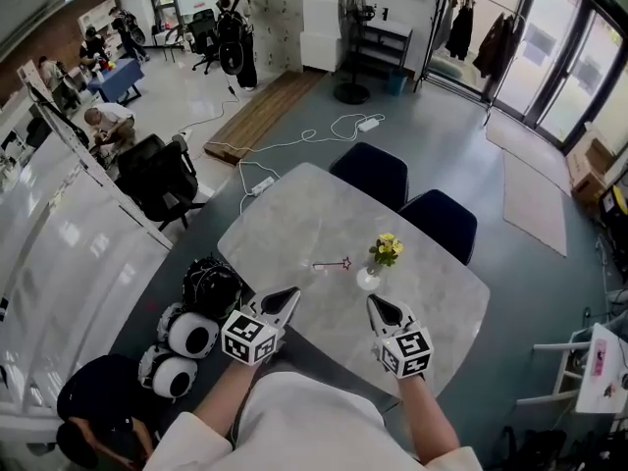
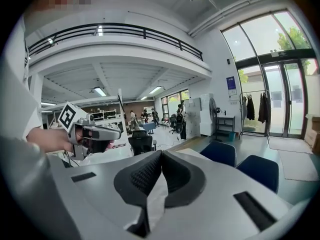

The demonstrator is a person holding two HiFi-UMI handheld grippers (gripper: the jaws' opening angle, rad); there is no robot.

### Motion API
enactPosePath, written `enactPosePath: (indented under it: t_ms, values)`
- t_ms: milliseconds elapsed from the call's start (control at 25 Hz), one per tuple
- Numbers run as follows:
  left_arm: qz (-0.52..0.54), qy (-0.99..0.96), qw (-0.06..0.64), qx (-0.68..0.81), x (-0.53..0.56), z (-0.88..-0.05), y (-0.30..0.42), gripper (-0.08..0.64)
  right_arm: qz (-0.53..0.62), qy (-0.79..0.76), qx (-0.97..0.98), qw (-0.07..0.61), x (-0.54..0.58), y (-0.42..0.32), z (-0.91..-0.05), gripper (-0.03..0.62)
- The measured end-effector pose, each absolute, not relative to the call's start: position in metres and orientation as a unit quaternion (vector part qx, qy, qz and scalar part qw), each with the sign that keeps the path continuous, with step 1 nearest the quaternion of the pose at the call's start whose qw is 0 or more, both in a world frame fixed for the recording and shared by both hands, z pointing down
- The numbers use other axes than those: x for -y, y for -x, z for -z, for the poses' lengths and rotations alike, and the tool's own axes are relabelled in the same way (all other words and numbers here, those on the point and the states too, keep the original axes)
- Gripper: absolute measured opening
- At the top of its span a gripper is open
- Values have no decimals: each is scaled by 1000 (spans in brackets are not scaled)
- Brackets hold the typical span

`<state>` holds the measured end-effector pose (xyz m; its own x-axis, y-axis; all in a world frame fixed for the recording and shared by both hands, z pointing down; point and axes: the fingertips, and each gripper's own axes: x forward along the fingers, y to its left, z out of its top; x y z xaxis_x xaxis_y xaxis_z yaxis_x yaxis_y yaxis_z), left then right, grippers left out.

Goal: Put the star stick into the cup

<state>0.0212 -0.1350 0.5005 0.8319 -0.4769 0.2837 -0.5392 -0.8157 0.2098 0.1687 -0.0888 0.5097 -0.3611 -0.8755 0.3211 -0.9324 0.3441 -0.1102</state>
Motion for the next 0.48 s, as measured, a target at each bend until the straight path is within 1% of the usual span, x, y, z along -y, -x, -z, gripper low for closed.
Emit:
enactPosePath:
  t_ms: [480]
  values:
    - [-114,-954,112,253,123,-466,46,21,-99,-569,812,81,71,-128,-467,6]
